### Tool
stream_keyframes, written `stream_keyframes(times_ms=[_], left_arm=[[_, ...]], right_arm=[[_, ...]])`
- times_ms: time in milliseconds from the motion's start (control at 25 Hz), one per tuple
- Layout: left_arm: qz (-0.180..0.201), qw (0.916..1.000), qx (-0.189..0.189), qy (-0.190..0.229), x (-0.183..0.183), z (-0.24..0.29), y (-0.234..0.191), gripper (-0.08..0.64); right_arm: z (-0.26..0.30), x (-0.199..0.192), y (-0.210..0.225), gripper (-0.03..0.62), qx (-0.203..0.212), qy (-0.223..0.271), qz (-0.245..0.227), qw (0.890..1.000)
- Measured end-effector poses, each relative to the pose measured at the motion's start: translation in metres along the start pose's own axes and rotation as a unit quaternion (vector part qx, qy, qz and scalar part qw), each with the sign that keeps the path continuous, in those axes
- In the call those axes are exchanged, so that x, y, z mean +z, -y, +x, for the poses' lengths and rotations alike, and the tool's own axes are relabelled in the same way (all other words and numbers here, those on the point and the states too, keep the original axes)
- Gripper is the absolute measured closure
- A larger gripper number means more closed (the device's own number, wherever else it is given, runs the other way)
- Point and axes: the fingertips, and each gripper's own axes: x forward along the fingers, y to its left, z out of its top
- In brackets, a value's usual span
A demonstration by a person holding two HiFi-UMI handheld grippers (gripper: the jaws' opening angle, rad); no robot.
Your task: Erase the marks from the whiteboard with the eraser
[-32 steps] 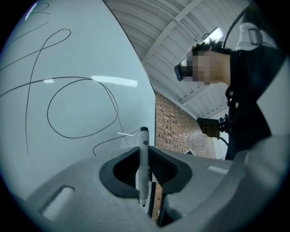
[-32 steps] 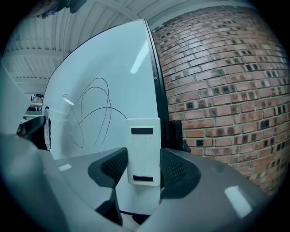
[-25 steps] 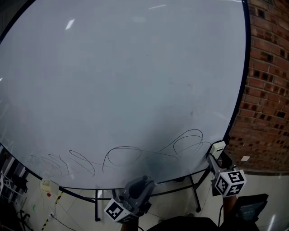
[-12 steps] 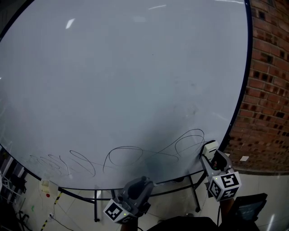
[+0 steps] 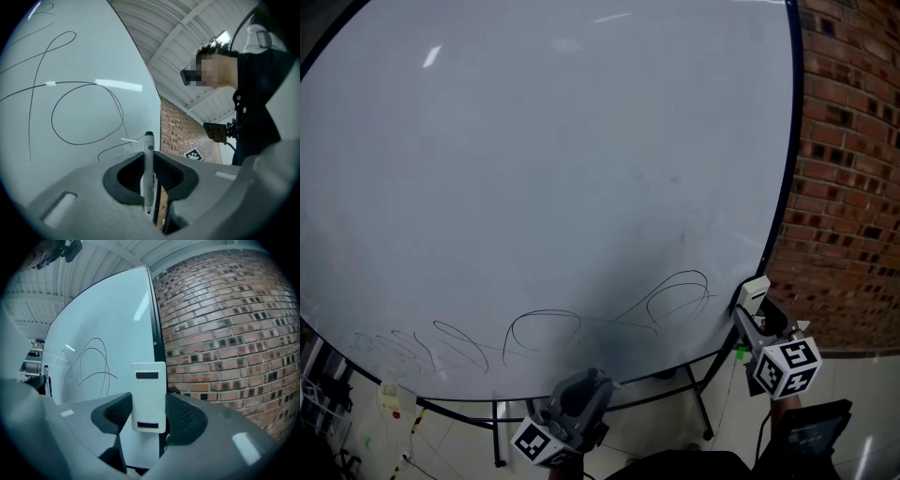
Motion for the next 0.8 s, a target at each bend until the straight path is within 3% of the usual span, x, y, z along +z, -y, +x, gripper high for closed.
stream_keyframes(times_ms=[480, 800], left_arm=[[0.005, 1.0000, 0.002, 0.002, 0.004, -0.005, 0.001, 0.499], [0.009, 0.9999, 0.000, 0.007, 0.012, -0.007, 0.000, 0.499]], right_arm=[[0.000, 0.005, -0.009, 0.367, -0.025, 0.005, 0.026, 0.999], [0.003, 0.023, -0.057, 0.367, -0.001, 0.028, -0.023, 0.999]])
